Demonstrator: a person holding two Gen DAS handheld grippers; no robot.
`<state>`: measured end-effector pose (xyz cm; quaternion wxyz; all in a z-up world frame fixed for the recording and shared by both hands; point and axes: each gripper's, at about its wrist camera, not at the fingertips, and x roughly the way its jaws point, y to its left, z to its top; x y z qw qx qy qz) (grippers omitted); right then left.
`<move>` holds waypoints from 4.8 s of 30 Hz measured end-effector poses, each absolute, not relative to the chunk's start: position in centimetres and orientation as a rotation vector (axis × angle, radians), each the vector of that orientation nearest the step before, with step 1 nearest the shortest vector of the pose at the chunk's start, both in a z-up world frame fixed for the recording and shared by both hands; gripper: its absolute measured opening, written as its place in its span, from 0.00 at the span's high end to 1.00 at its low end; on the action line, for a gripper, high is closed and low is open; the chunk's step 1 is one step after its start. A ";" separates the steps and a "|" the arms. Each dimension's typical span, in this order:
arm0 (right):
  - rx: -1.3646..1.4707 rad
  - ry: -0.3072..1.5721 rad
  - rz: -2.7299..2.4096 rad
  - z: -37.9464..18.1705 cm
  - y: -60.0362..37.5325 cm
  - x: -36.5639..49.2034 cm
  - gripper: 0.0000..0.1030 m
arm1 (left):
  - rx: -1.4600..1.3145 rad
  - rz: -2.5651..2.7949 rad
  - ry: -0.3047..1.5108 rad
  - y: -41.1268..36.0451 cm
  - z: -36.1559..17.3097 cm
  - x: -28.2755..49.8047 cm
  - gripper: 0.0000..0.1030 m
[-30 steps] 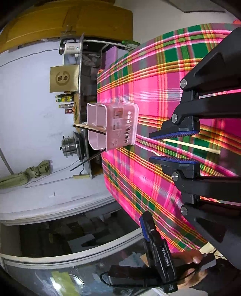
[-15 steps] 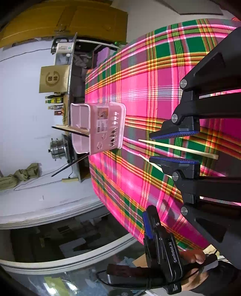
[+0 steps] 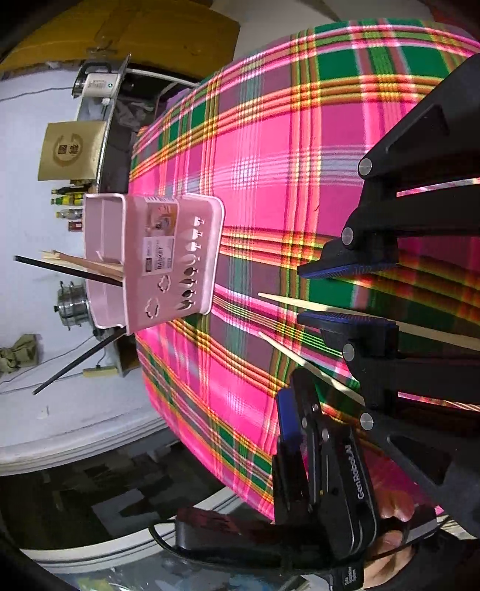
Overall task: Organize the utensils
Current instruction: 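Move both tools down to the last light chopsticks on the cloth, then grasp a light chopstick with the left tool while the right tool grasps another, then lift both held light chopsticks and carry them over the pink basket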
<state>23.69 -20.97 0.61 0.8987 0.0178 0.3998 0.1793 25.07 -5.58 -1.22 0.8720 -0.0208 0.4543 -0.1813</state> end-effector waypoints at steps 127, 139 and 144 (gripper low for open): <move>-0.008 0.668 0.395 10.6 -18.6 24.4 0.95 | 0.043 -0.297 0.698 -1.4 13.5 24.3 0.95; -0.013 0.629 0.391 12.1 -19.0 23.0 0.95 | 0.043 -0.315 0.684 -1.5 14.2 22.7 0.95; -0.010 0.611 0.386 12.6 -19.2 22.7 0.95 | 0.047 -0.328 0.673 -2.0 14.9 22.4 0.96</move>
